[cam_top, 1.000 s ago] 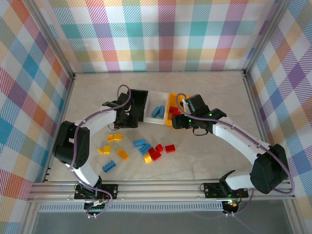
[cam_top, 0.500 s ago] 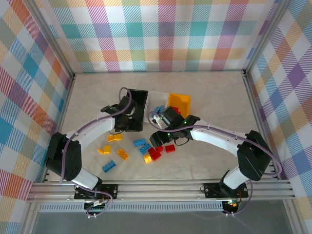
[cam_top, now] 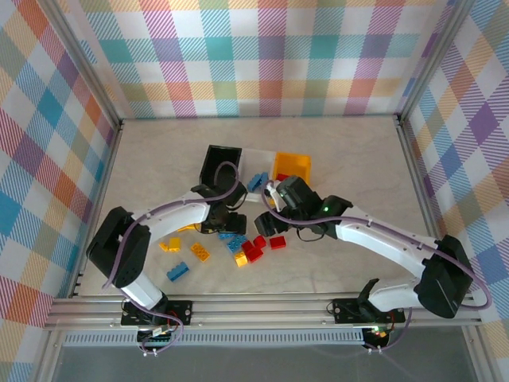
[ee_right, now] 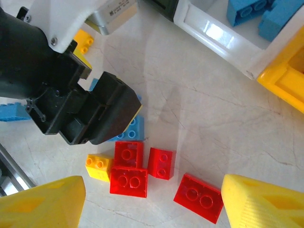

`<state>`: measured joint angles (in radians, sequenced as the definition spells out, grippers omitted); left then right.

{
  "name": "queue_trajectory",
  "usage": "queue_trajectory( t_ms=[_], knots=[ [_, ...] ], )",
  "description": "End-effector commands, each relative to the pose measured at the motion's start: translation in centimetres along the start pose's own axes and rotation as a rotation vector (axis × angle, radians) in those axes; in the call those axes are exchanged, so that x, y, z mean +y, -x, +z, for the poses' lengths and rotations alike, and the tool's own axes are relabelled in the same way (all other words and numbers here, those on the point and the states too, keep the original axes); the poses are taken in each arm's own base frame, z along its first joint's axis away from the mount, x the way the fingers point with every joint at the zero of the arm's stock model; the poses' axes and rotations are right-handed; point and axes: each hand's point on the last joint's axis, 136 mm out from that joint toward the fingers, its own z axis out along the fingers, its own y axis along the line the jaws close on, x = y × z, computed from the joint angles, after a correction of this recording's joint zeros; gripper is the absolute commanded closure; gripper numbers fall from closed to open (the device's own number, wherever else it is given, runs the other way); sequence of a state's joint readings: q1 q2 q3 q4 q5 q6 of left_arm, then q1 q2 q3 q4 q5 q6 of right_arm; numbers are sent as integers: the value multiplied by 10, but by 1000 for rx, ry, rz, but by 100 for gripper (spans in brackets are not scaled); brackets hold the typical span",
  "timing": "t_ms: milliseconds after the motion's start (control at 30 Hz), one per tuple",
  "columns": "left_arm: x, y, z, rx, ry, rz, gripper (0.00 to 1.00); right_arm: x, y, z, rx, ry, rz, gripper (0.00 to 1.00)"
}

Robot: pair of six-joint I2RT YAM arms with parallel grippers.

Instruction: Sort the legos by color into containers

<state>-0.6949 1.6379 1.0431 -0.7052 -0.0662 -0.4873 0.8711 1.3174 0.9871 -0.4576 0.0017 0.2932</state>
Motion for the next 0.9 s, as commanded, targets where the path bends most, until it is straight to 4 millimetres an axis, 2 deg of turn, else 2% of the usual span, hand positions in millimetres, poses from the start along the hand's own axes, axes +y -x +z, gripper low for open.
queue_trajectory(
  t_ms=[0, 133, 467, 733, 867],
  knots=[
    [-1, 1, 4, 7, 42, -17, 13, -3, -3, -5, -14, -11, 9, 24],
    [1, -2, 10, 18, 65, -19, 13, -4, -5, -7, -15, -10, 1, 24],
    [-3, 7, 18, 13, 79, -18, 13, -3, -9, 1, 6, 0, -10, 24],
    [-5, 11, 23, 18, 87, -11, 21, -4, -12, 8, 17, 6, 0, 24],
    [-2, 9, 27, 27, 98, -7, 22, -4, -13, 10, 22, 7, 2, 24]
  ],
)
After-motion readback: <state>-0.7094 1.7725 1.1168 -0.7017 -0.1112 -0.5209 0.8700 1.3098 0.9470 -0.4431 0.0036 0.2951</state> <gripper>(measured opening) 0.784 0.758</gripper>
